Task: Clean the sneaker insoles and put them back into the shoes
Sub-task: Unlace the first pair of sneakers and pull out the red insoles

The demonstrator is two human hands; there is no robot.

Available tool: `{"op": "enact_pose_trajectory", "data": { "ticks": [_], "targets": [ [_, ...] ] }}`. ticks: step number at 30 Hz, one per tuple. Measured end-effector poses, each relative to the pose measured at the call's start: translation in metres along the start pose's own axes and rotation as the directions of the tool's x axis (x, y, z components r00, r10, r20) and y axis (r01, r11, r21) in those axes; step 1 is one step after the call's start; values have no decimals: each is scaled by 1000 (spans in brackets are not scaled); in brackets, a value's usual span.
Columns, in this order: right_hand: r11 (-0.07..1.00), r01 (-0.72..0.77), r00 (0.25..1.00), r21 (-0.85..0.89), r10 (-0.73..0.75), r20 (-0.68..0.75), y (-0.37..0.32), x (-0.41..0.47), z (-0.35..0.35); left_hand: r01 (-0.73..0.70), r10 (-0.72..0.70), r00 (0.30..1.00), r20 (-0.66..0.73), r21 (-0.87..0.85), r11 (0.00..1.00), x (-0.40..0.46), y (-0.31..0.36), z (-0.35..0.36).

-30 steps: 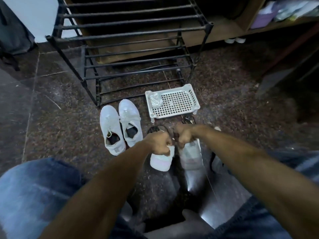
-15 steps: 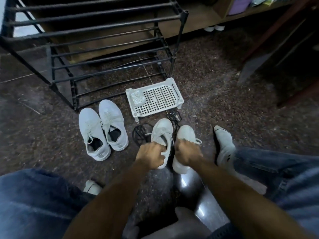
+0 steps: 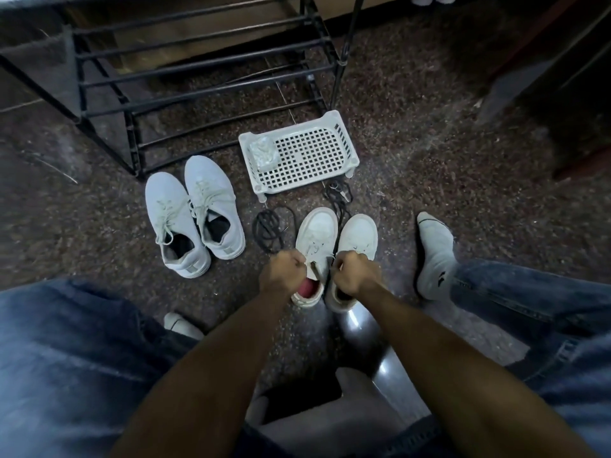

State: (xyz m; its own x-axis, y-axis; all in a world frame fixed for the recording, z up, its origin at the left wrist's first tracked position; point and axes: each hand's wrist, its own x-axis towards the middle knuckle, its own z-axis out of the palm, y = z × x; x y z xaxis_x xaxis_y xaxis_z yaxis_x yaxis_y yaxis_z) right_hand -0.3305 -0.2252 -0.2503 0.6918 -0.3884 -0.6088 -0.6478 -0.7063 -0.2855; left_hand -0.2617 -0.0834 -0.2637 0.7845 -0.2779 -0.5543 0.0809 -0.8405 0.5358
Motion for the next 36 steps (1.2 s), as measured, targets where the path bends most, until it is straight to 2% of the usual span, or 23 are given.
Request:
{"op": "enact_pose_trajectory", "data": {
  "ticks": [3,8,14,24,29,33,35,36],
  "targets": [
    [996,34,999,-85,-34,-5,-5,1,11,76,-74,997,23,-53,996,8,-10,3],
    [997,18,1000,-81,-20,-19,-17,6,25,30,-27,988,152,-16,999,4,-24,13],
    [996,10,1000,-85,-13,-26,-19,10,28,-13,23,997,74,-136,991,12,-15,16],
    [999,25,999,-46,-27,-37,-12,6,29,29,-42,996,84,149,988,35,26,16],
    [1000,19,999,-17,-20,-40,-13,6,33,22,-50,990,130,212,977,40,24,12],
    [999,32,999,-32,-33,-36,-15,6,37,25,-53,995,81,308,951,33,26,12],
    [997,36,999,-68,-38,-36,-15,5,37,40,-57,996,69,229,973,33,26,14],
    [996,37,999,-84,-40,-35,-14,5,36,60,-67,996,64,96,994,35,25,15]
  ]
}}
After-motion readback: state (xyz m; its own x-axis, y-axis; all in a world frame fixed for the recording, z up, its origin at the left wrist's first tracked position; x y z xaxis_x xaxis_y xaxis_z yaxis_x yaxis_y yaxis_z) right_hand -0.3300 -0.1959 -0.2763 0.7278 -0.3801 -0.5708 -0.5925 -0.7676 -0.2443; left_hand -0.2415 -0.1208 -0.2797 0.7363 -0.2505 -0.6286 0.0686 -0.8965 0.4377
